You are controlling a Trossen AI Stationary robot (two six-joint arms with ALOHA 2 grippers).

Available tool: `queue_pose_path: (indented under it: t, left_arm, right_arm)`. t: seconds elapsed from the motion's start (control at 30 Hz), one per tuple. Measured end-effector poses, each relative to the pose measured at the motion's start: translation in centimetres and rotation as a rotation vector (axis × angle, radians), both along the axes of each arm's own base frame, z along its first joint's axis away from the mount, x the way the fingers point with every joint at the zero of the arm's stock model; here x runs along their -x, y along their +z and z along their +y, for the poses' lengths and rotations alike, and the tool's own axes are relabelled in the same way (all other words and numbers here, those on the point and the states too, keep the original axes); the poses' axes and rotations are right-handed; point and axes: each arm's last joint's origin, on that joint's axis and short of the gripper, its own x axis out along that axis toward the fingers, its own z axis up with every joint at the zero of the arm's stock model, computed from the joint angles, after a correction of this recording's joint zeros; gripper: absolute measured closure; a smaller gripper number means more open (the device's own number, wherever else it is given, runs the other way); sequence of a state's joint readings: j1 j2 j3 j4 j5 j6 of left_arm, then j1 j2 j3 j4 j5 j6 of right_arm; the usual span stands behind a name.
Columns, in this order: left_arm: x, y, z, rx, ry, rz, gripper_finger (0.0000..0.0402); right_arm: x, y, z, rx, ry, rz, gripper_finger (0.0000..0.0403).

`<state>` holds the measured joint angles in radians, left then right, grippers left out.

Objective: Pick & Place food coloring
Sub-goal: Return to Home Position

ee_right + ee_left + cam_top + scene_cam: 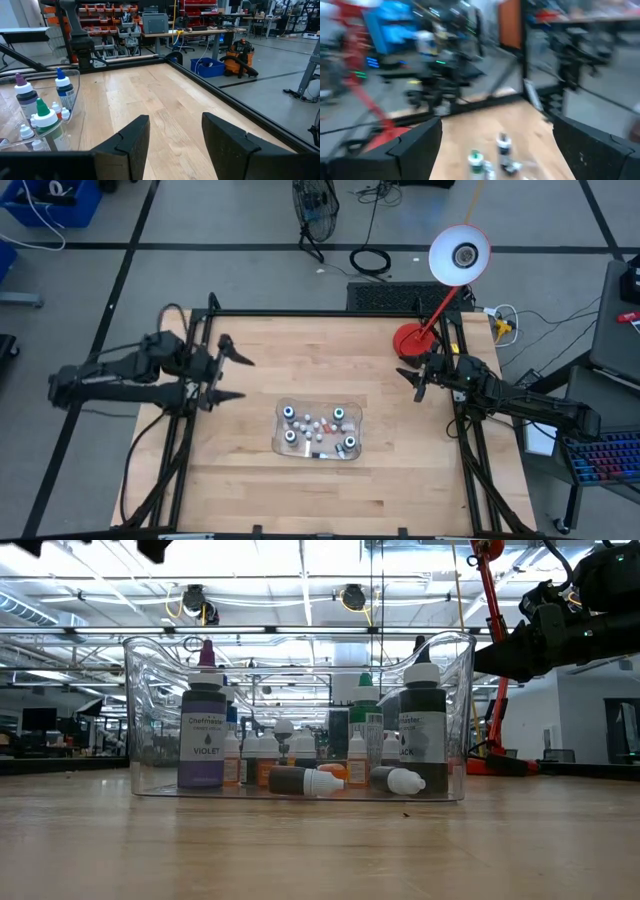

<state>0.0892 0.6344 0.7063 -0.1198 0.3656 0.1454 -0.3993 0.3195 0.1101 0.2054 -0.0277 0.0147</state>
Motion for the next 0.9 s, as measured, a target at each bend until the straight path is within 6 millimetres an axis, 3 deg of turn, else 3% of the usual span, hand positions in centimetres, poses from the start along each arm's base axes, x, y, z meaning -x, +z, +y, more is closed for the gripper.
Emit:
queue_pose_path:
  t: [0.23,0.5,0.63,0.9]
  left_arm:
    - [2.8,-4.1,1.5,0.103,0.141,-0.156,0.0032]
    - [3.8,-8.7,1.5,0.139,0.144,-0.305,0.0024]
    - [3.8,-10.6,1.5,0.149,0.145,-0.301,0.0029]
    - [3.6,-12.2,1.6,0.193,0.166,-0.187,0.0028]
  right_arm:
    - [0.0,0.0,0.0,0.000,-0.001,0.000,0.0232]
    - [0.0,0.0,0.0,0.000,0.000,0.000,0.0232]
    - [0.0,0.0,0.0,0.000,0.000,0.000,0.0232]
    - [0.0,0.0,0.0,0.000,-0.001,0.000,0.0232]
